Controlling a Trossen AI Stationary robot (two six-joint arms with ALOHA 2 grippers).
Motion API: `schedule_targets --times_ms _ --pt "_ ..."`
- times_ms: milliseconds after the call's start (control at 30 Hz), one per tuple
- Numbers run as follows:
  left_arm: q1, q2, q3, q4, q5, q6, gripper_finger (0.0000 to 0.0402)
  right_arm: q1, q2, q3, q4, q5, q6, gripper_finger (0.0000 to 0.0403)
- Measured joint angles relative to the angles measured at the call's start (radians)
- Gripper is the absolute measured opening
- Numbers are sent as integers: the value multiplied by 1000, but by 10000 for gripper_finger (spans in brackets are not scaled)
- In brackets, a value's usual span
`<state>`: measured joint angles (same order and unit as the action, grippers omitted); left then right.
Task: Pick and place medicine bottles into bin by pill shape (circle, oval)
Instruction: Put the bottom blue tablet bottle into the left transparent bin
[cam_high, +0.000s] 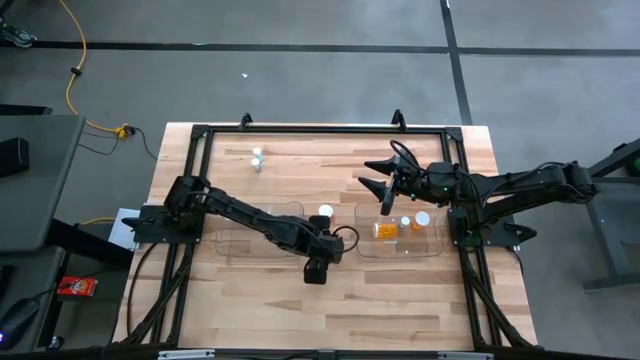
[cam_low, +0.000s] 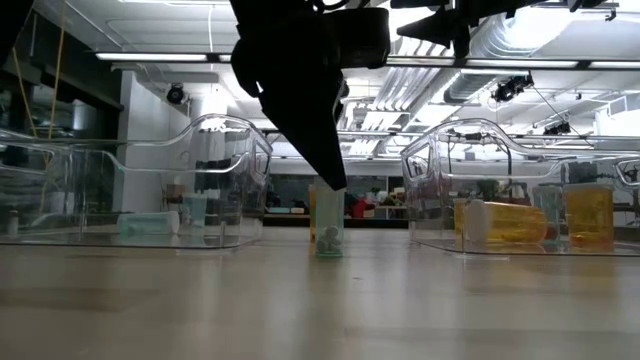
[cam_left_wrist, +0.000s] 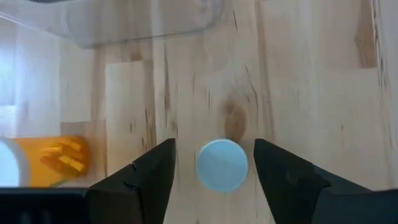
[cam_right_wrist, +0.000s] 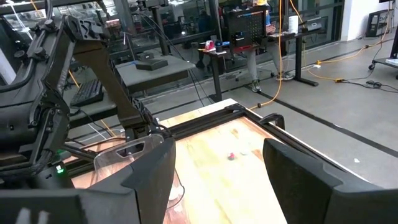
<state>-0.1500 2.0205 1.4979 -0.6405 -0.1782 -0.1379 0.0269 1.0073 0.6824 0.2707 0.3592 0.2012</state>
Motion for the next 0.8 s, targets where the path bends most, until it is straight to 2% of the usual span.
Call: schedule_targets --times_ms 800 --pt "1 27 0 -4 23 -13 197 0 0 0 0 0 4 236"
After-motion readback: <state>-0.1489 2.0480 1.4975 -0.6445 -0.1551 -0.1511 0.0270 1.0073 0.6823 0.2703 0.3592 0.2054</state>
